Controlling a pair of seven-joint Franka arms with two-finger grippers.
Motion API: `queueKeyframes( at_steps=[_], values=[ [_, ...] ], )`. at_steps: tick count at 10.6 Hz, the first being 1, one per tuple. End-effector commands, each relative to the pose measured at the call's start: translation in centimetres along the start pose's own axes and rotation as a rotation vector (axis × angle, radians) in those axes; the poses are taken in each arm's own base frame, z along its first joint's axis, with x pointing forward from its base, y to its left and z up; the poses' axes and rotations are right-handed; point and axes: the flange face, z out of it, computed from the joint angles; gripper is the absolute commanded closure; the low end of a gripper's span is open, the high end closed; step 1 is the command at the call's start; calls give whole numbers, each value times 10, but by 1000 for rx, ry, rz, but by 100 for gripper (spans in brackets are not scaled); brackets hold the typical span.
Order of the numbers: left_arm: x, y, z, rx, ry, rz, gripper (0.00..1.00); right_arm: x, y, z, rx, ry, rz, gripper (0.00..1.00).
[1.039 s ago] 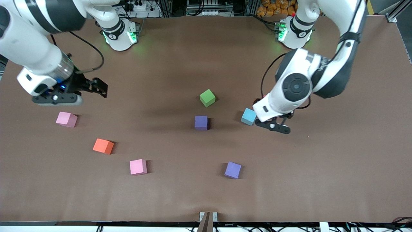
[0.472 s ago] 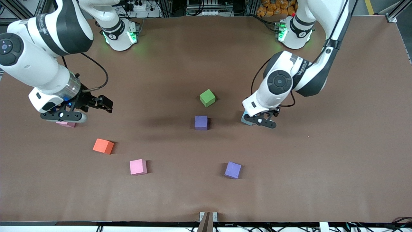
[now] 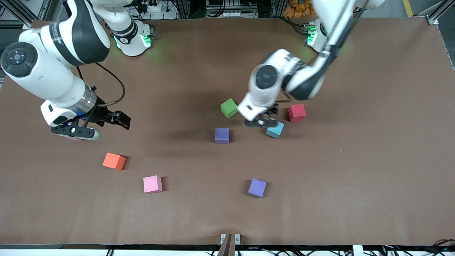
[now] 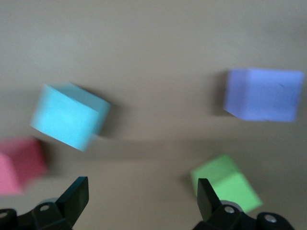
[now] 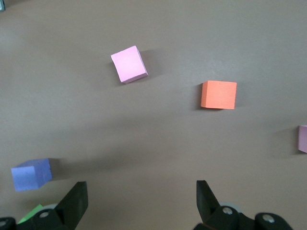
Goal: Arrange blocks into number 1
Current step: 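Lower the left gripper onto the green block and close it, then lift the green block with the left gripper and carry it to mid-table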
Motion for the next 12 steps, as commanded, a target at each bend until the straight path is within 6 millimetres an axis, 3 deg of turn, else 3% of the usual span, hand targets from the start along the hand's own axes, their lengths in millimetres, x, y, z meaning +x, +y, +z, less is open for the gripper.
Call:
queueKeyframes(
  at_steps=[1,4,7,10,12],
  values=[
    [-31,65,38,13,13,-197,0,4,-8,10,17,3,24,0],
    [-39,68,48,24,11,-456,0,3,-11,14,12,-1,15,0],
    [-25,65,61,-22,18,-574,0,4,-11,16,9,2,14,0],
    [-22,66,69,-43,4,-618,0,4,-13,21,5,-5,7,0],
    [-32,65,79,-22,-8,-610,0,4,-13,22,5,-6,7,0]
  ],
)
